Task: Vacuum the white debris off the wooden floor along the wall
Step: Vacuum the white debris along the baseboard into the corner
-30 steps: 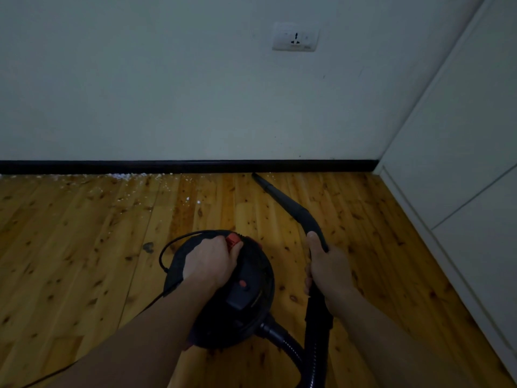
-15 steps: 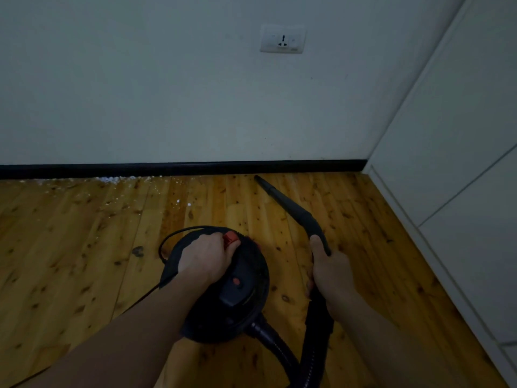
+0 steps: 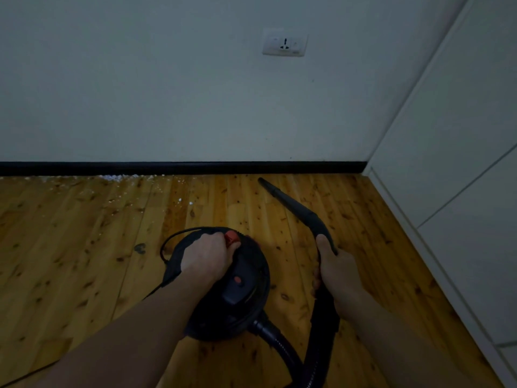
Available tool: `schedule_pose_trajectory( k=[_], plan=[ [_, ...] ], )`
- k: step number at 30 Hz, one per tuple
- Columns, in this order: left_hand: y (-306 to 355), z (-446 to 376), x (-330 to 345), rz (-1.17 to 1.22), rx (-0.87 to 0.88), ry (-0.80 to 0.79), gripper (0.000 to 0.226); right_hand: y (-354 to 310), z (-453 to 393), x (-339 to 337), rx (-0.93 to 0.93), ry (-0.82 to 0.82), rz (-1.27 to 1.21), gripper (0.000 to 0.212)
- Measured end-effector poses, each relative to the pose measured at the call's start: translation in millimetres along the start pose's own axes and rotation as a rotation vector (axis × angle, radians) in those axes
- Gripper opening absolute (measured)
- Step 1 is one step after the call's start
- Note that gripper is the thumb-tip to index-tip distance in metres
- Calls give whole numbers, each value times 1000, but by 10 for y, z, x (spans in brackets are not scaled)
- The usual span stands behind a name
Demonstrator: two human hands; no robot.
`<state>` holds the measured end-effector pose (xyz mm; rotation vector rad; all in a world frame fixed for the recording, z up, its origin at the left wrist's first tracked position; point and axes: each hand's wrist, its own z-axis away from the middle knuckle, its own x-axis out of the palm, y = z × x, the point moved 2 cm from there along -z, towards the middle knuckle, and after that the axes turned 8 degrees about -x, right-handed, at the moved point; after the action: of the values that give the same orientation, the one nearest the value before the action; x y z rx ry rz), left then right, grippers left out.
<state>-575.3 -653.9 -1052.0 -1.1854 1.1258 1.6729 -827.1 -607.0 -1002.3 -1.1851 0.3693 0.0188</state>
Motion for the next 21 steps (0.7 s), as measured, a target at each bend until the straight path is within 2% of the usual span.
schedule_pose_trajectory(
  k=[8, 12, 21],
  plan=[
    [-193, 64, -106, 10, -29, 6, 41, -70, -20, 283, 29, -29, 20, 60],
    [-419, 39, -139, 18, -84, 4, 43, -99, -9, 415, 32, -47, 5, 54],
    [-677, 32, -240, 6, -135, 14, 44, -132, 59, 754, -43, -150, 33, 64]
  ],
)
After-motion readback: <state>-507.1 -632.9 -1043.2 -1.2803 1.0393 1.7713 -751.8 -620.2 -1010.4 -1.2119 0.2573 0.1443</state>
